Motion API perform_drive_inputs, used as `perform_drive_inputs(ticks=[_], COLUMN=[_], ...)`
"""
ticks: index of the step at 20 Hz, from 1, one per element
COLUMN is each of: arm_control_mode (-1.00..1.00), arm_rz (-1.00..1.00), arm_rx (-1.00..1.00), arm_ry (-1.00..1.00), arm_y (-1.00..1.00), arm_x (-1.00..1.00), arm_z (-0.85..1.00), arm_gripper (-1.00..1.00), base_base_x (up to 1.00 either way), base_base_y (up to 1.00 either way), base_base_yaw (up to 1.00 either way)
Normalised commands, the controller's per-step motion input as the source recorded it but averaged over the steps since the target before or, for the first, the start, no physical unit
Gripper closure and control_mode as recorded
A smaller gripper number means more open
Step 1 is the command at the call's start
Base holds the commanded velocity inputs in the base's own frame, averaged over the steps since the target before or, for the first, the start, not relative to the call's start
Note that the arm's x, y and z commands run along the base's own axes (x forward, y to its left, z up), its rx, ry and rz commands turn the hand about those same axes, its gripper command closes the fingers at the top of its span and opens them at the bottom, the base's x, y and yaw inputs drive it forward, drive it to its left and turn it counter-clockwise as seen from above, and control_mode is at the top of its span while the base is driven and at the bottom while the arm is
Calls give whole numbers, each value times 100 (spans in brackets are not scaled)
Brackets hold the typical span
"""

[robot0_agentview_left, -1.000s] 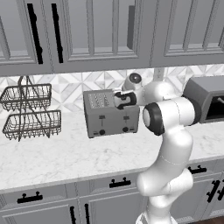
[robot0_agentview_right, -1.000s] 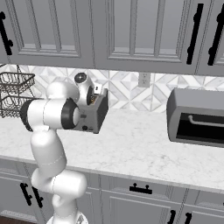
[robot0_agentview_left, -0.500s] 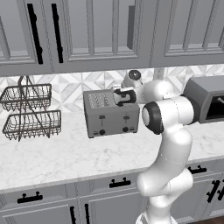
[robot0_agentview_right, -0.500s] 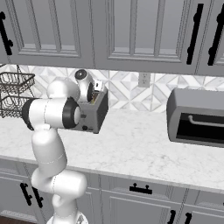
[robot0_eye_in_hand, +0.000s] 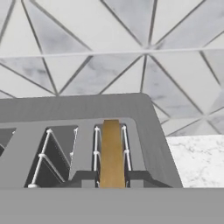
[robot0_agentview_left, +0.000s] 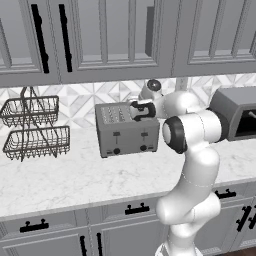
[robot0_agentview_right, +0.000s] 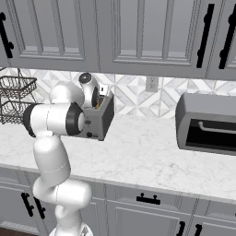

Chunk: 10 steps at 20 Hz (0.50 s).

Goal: Start the toaster. Once the lever pops up, take the bread to the plate on the dining counter.

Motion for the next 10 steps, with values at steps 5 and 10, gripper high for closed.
perform_drive_inputs(ticks=[5, 10], arm_control_mode=[-100, -100], arm_rz=[0, 0], arm_rx=[0, -3], arm_ry=[-16, -22], arm_y=[0, 3], arm_x=[-19, -18], arm_z=[18, 46], arm_gripper=[100, 100], base_base_x=[0, 0], base_base_y=[0, 0], base_base_yaw=[0, 0])
